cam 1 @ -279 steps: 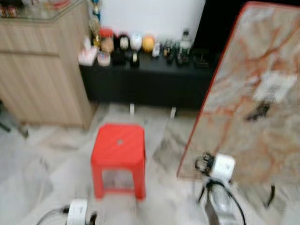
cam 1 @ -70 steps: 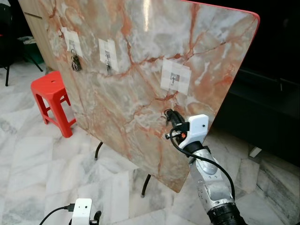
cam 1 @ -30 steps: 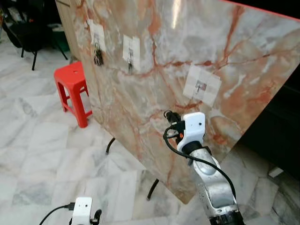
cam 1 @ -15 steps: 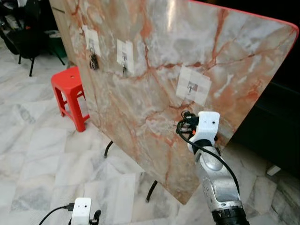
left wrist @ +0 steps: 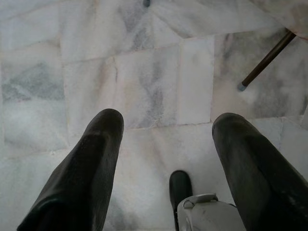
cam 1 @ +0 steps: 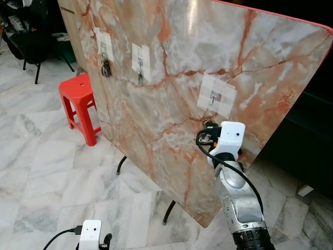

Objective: Hang keys on a hook

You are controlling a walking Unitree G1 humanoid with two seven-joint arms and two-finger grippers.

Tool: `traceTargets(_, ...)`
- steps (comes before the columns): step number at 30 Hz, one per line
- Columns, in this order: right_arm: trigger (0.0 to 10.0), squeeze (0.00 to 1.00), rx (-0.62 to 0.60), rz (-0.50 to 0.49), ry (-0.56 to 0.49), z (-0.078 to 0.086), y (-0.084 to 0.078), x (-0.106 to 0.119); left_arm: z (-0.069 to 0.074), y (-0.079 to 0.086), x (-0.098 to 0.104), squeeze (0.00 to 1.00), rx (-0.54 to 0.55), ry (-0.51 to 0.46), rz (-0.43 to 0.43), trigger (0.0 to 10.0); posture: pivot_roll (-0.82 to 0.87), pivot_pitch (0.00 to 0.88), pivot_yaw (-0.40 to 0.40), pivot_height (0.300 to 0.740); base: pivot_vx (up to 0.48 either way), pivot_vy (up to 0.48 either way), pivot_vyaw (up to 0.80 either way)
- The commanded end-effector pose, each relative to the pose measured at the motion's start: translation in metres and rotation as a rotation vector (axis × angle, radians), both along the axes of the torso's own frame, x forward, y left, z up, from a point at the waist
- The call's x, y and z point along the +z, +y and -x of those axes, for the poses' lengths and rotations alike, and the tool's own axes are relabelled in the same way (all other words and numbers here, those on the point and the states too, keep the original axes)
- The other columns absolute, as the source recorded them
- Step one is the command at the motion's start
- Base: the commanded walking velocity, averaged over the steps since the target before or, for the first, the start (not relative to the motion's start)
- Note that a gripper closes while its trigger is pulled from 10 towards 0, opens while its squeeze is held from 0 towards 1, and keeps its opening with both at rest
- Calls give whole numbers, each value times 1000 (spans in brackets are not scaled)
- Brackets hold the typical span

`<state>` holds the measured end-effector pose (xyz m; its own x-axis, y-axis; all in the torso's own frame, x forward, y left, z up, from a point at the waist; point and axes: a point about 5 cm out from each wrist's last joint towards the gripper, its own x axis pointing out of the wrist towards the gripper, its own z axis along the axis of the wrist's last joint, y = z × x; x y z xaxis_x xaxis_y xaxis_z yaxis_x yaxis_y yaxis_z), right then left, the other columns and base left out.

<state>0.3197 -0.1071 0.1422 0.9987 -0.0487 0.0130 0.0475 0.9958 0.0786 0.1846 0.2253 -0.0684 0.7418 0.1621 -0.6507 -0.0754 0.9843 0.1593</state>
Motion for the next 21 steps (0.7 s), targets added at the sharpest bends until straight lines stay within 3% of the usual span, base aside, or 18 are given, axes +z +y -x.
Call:
traceTargets(1,10000,0,-10,3,-49,-2,0,12,3,-2,-3,0,-7,20,2,10000,4,22,-43,732,0,0,0)
traceTargets(21,10000,0,-10,-19,-94,-9,16,32,4,0,-3,0,-1,21,5,10000,-4,25,-46,732,0,0,0)
